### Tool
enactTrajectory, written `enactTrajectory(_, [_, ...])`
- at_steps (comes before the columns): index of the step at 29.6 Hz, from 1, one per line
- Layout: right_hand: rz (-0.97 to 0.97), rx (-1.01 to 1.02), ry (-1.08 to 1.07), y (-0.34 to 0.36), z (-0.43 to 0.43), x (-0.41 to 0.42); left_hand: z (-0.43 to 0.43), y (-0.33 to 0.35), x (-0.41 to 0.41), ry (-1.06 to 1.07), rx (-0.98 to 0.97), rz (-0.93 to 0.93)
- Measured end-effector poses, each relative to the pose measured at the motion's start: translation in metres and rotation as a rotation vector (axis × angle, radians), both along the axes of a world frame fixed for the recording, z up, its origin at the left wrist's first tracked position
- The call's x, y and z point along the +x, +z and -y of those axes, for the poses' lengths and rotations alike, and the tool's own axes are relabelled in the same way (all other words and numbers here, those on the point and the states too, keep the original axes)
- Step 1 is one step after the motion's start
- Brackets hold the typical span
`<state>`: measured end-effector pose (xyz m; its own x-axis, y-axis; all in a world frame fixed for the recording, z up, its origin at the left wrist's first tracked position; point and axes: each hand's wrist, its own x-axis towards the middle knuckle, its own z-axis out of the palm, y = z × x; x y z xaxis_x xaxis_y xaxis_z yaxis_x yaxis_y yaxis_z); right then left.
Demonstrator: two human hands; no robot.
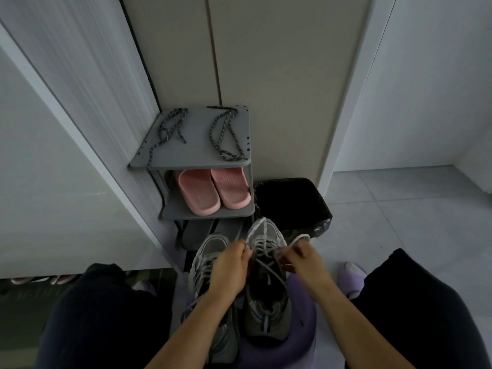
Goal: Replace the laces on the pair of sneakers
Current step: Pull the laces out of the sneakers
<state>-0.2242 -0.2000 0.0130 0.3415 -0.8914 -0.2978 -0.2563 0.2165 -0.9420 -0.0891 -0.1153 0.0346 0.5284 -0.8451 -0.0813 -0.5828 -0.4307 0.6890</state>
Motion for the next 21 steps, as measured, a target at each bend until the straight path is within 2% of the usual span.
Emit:
enactTrajectory(2, [0.187, 0.151, -0.15, 0.008, 0.005, -0.003, -0.004, 0.005, 0.005, 0.132, -0.095, -0.202])
enactTrajectory(3, [0.19, 0.167, -0.154, 0.012, 0.005, -0.004, -0.006, 0.005, 0.005, 0.193, -0.139, -0.287])
enactTrajectory(4, [0.114, 0.132, -0.097, 0.013, 0.005, -0.005, -0.008, 0.007, 0.002, 0.212, -0.149, -0.315])
enactTrajectory(7, [-0.147, -0.072, 0.228, 0.008, -0.005, -0.003, -0.007, 0.008, -0.022, 0.096, 0.008, -0.262])
enactTrajectory(8, [-0.187, -0.133, 0.256, 0.008, -0.009, -0.002, -0.006, 0.007, -0.03, 0.069, 0.036, -0.233])
enactTrajectory(10, [-0.213, -0.212, 0.222, 0.008, -0.01, -0.002, -0.006, 0.005, -0.036, 0.085, 0.023, -0.152])
enactTrajectory(12, [-0.238, -0.203, 0.196, 0.009, -0.008, -0.005, -0.01, 0.003, -0.035, 0.109, -0.028, -0.101])
enactTrajectory(16, [-0.283, -0.14, 0.136, 0.006, -0.01, -0.009, -0.017, 0.002, -0.032, 0.151, -0.098, -0.132])
enactTrajectory(19, [-0.096, -0.016, 0.001, 0.007, -0.008, -0.01, -0.016, 0.005, -0.026, 0.259, -0.109, -0.157])
enactTrajectory(21, [0.004, 0.066, -0.099, 0.013, -0.002, -0.012, -0.014, 0.009, -0.025, 0.389, -0.161, -0.273])
